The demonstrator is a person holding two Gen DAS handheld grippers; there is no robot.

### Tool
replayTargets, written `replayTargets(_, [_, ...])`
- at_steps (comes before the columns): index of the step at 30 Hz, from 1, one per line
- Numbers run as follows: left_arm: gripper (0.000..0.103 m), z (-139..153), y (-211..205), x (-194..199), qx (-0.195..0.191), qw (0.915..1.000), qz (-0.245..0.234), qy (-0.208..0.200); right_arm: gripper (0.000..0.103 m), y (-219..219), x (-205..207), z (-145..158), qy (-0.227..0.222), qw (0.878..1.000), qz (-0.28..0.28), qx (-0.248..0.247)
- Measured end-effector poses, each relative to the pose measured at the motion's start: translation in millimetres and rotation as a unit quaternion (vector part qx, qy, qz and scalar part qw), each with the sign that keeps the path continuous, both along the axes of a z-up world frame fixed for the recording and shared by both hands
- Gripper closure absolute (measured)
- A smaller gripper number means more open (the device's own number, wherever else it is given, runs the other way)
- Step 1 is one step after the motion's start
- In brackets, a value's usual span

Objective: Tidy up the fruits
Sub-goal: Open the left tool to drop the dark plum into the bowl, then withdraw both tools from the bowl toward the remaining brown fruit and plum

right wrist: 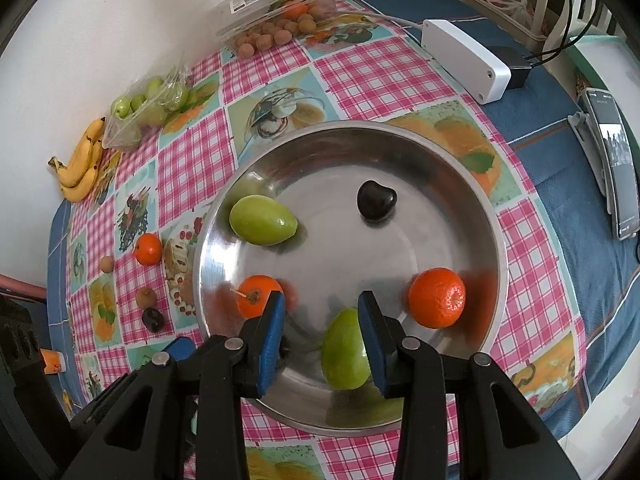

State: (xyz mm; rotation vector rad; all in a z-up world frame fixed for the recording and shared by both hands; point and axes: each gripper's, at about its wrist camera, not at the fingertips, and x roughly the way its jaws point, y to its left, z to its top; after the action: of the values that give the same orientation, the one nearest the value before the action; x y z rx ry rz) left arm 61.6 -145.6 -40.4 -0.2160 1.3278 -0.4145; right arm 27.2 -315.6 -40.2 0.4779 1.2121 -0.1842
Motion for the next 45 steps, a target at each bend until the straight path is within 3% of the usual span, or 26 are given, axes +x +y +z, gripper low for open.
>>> replayTargets(20, [0.046, 7, 65, 21, 0.039, 0.9934, 0.105, -0.027, 0.064, 23, 8, 0, 0.004, 0.999, 0.037, -0.015])
replayTargets(27, [0.038, 3, 63, 21, 0.056, 0.9927, 0.106, -0.019, 0.063, 25, 10, -5, 0.019, 0.999, 0.038, -0.031])
replayTargets(29, [0.028, 2, 63, 21, 0.065, 0.9922, 0.105, -0.02, 0.062, 26, 11, -7, 0.025, 0.998, 0.039, -0.035])
replayTargets(33, [0.024, 1, 64, 21, 0.079, 0.991, 0.106, -0.023, 0.051, 27, 12, -9, 0.029, 0.998, 0.04, -0.044])
replayTargets(37, [0.008, -1, 66, 21, 0.09, 0.9898, 0.108, -0.024, 0.043, 28, 14, -11, 0.032, 0.997, 0.044, -0.049])
replayTargets(44, [0.0, -3, 65, 21, 0.118, 0.9868, 0.105, -0.036, 0.03, 30, 17, -15, 0.034, 0.997, 0.053, -0.048])
replayTargets(45, [0.0, -3, 66, 22, 0.122, 0.9863, 0.105, -0.038, 0.023, 31, 17, -16, 0.033, 0.997, 0.055, -0.049])
